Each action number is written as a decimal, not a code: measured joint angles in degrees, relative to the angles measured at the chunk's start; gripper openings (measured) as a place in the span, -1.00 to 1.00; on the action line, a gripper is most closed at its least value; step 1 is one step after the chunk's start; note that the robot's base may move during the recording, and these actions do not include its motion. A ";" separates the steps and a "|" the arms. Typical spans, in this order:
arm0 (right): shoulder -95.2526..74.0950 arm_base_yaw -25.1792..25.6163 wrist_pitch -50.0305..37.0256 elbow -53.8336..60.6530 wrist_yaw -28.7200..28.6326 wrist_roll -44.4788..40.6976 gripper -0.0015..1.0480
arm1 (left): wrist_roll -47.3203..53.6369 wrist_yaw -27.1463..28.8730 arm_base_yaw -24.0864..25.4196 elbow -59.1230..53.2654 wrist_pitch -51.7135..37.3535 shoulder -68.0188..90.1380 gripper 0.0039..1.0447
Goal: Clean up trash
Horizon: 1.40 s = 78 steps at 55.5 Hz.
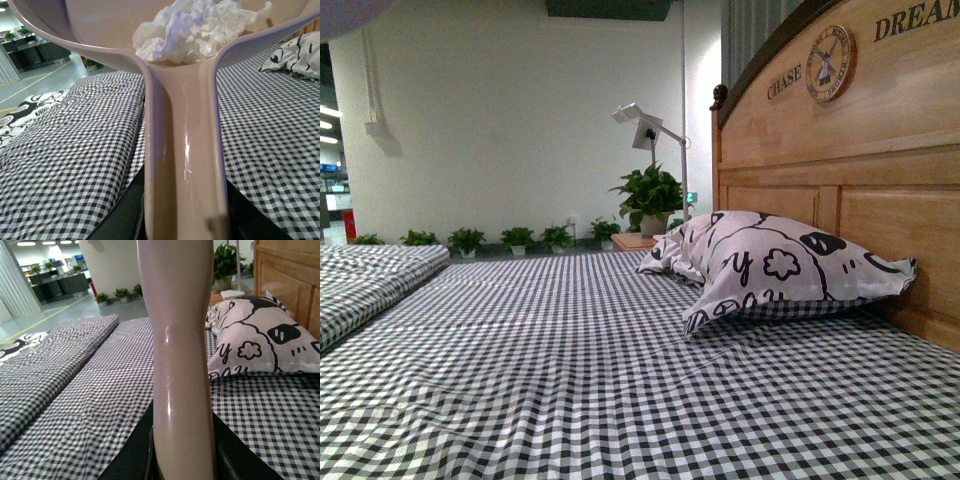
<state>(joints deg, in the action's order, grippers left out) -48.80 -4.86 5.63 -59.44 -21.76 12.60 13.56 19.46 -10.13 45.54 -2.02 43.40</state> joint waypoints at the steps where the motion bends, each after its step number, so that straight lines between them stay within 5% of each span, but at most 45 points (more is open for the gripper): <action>1: 0.79 -0.44 -0.13 0.48 0.76 0.24 -0.63 | -0.22 0.68 -0.31 0.00 0.31 -0.61 -0.52; 11: 7.45 -4.94 -1.18 4.28 8.85 0.96 -0.63 | -3.26 7.96 -4.02 -0.17 3.04 -5.75 -0.52; 28: 14.29 -9.88 -3.74 6.64 19.69 -1.79 -0.63 | -6.54 23.91 -18.75 -6.69 2.67 -12.37 -0.52; 78: 14.88 -9.90 -2.97 7.48 22.99 -3.43 -0.63 | -7.52 24.65 -20.26 -7.50 2.69 -12.90 -0.52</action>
<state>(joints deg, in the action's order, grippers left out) -33.91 -14.76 2.66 -51.96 1.23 9.17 6.04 44.12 -30.39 38.04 0.67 30.50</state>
